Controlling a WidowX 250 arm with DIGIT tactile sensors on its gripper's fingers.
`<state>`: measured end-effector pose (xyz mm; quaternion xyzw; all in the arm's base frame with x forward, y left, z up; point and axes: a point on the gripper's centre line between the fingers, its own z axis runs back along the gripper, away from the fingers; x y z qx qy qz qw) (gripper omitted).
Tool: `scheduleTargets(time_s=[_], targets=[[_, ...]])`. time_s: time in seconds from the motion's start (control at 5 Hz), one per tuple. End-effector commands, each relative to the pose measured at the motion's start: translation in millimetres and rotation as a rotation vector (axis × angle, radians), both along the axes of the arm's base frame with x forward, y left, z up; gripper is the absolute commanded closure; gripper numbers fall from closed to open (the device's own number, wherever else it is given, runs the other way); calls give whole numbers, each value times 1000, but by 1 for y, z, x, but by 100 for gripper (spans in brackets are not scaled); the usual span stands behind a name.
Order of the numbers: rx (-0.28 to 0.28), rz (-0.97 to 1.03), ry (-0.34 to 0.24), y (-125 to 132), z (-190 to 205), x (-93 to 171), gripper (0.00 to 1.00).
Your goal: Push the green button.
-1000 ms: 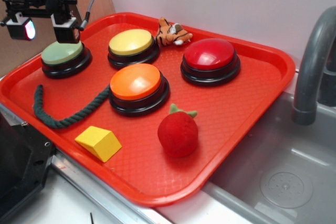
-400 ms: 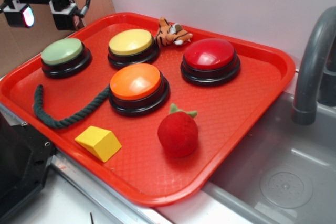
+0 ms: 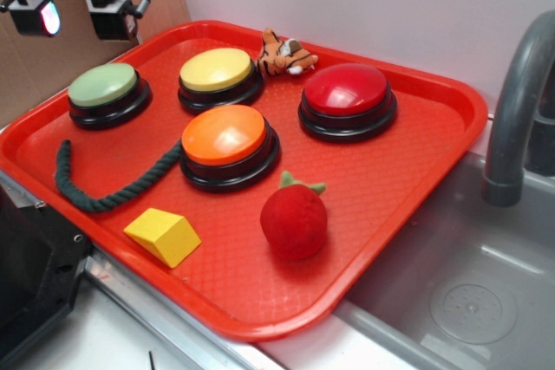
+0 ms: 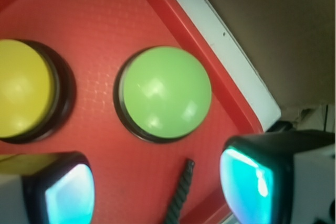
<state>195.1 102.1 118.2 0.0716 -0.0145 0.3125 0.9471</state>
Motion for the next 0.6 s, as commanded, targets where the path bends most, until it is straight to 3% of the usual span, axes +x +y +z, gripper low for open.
scheduleTargets(time_s=[0.0, 0.4], targets=[[13, -3, -68, 12, 24, -1, 0], [37, -42, -67, 8, 30, 1, 0]])
